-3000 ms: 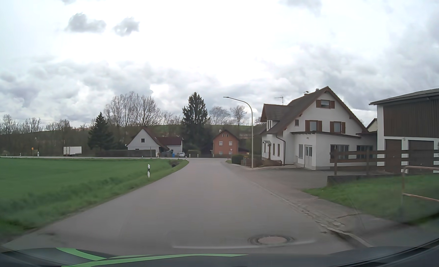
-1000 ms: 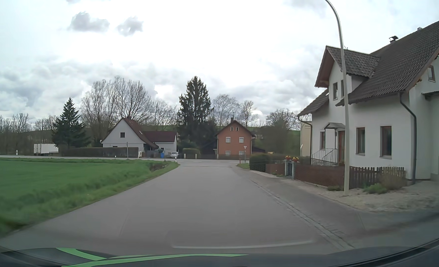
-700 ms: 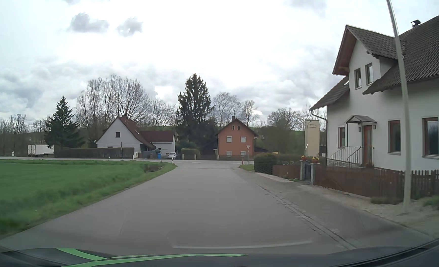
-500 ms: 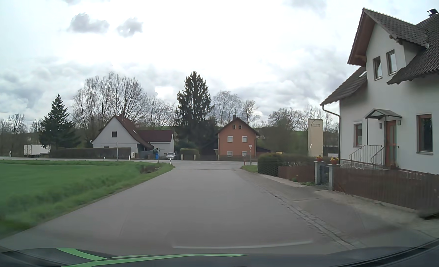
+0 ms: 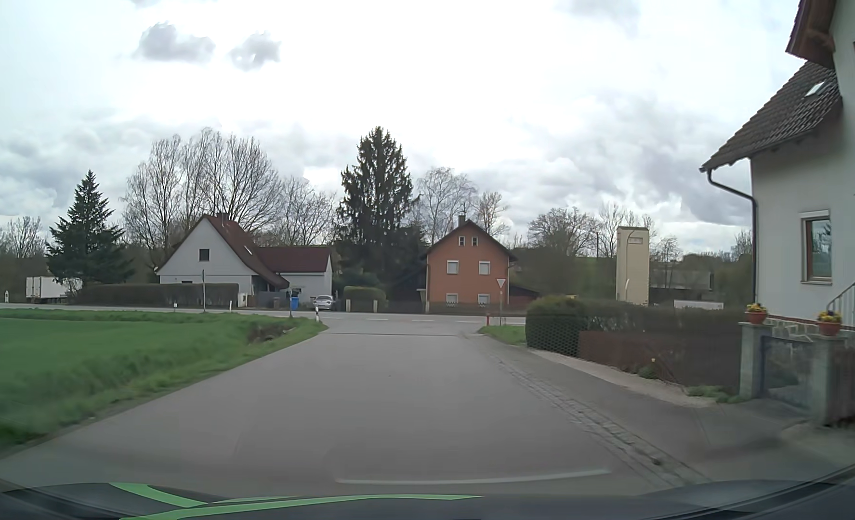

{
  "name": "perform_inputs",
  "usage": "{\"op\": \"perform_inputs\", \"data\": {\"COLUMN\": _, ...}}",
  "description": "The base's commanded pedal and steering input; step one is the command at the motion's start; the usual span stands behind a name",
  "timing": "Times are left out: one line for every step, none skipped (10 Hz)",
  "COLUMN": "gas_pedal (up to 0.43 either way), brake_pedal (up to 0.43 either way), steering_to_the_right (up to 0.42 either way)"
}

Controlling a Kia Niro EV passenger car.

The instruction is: Follow the waypoints while adhering to traffic rules and regulations

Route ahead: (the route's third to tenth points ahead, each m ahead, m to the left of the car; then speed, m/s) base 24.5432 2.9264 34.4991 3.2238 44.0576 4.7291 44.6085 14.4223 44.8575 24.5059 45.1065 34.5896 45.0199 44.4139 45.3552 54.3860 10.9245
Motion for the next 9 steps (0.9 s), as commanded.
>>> {"op": "perform_inputs", "data": {"gas_pedal": 0.000, "brake_pedal": 0.226, "steering_to_the_right": -0.001}}
{"op": "perform_inputs", "data": {"gas_pedal": 0.000, "brake_pedal": 0.232, "steering_to_the_right": -0.001}}
{"op": "perform_inputs", "data": {"gas_pedal": 0.000, "brake_pedal": 0.238, "steering_to_the_right": -0.001}}
{"op": "perform_inputs", "data": {"gas_pedal": 0.000, "brake_pedal": 0.238, "steering_to_the_right": -0.001}}
{"op": "perform_inputs", "data": {"gas_pedal": 0.000, "brake_pedal": 0.244, "steering_to_the_right": -0.001}}
{"op": "perform_inputs", "data": {"gas_pedal": 0.000, "brake_pedal": 0.256, "steering_to_the_right": -0.001}}
{"op": "perform_inputs", "data": {"gas_pedal": 0.000, "brake_pedal": 0.250, "steering_to_the_right": -0.001}}
{"op": "perform_inputs", "data": {"gas_pedal": 0.000, "brake_pedal": 0.250, "steering_to_the_right": -0.001}}
{"op": "perform_inputs", "data": {"gas_pedal": 0.000, "brake_pedal": 0.250, "steering_to_the_right": -0.001}}
